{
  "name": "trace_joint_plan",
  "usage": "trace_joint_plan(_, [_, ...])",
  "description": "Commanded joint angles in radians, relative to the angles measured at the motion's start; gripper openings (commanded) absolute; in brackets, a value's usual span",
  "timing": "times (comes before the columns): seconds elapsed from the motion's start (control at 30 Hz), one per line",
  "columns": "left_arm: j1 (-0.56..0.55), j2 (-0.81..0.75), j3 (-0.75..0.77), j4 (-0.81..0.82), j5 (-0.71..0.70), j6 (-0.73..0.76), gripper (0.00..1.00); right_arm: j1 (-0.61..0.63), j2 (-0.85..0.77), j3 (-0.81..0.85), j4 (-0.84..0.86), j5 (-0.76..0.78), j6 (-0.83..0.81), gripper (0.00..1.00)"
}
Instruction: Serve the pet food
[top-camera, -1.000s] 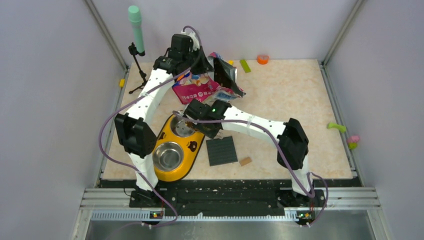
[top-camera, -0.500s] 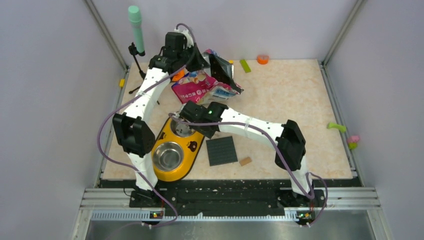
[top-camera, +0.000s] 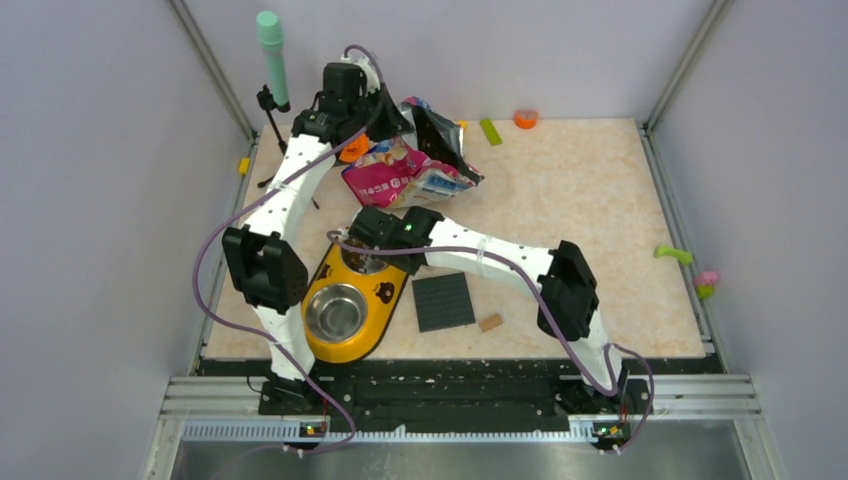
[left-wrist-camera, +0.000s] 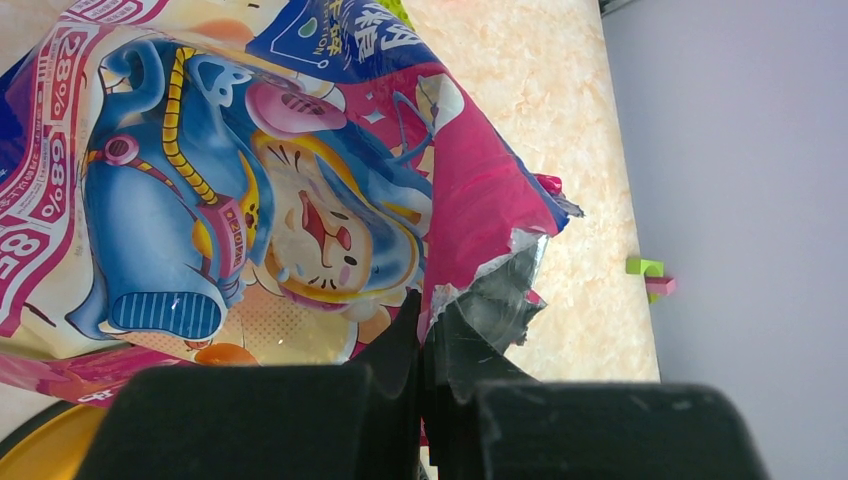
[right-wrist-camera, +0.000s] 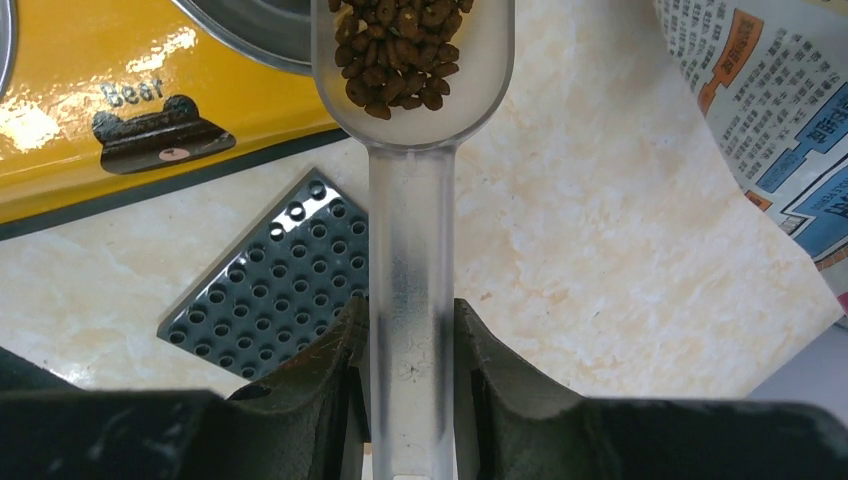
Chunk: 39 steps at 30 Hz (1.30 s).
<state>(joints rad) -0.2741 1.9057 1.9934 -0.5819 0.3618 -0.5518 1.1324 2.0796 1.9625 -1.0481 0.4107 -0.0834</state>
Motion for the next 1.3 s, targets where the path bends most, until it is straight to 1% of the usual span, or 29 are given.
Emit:
trace_joint_plan(0.0, [0.029,-0.092,0.040,0.082,0.001,-0.006,0.00,0.029,0.021,0.059,-0.004,0.077,-0.020,0.00])
trace_joint_plan(0.3, [0.029,-0.109,0.008,0.091,0.013,-0.010,0.00,0.067,0.035,0.008,-0.012,0.138,-0.047,0.00])
trace_joint_plan(0.53, [0.033,-0.141,-0.021,0.090,0.007,0.001,0.00,0.104,0.034,-0.015,0.026,0.241,-0.119,0.00])
trace_joint_plan(0.77, [0.036,-0.167,-0.052,0.097,0.009,0.000,0.00,0.115,0.049,-0.012,0.035,0.266,-0.177,0.00])
trace_joint_plan(1.13, [0.036,-0.187,-0.086,0.115,0.028,-0.010,0.00,0.133,0.109,-0.019,0.095,0.422,-0.249,0.00])
trace_joint_plan(1.27, [0.036,-0.197,-0.098,0.125,0.035,-0.012,0.00,0.146,0.108,-0.025,0.105,0.444,-0.263,0.00])
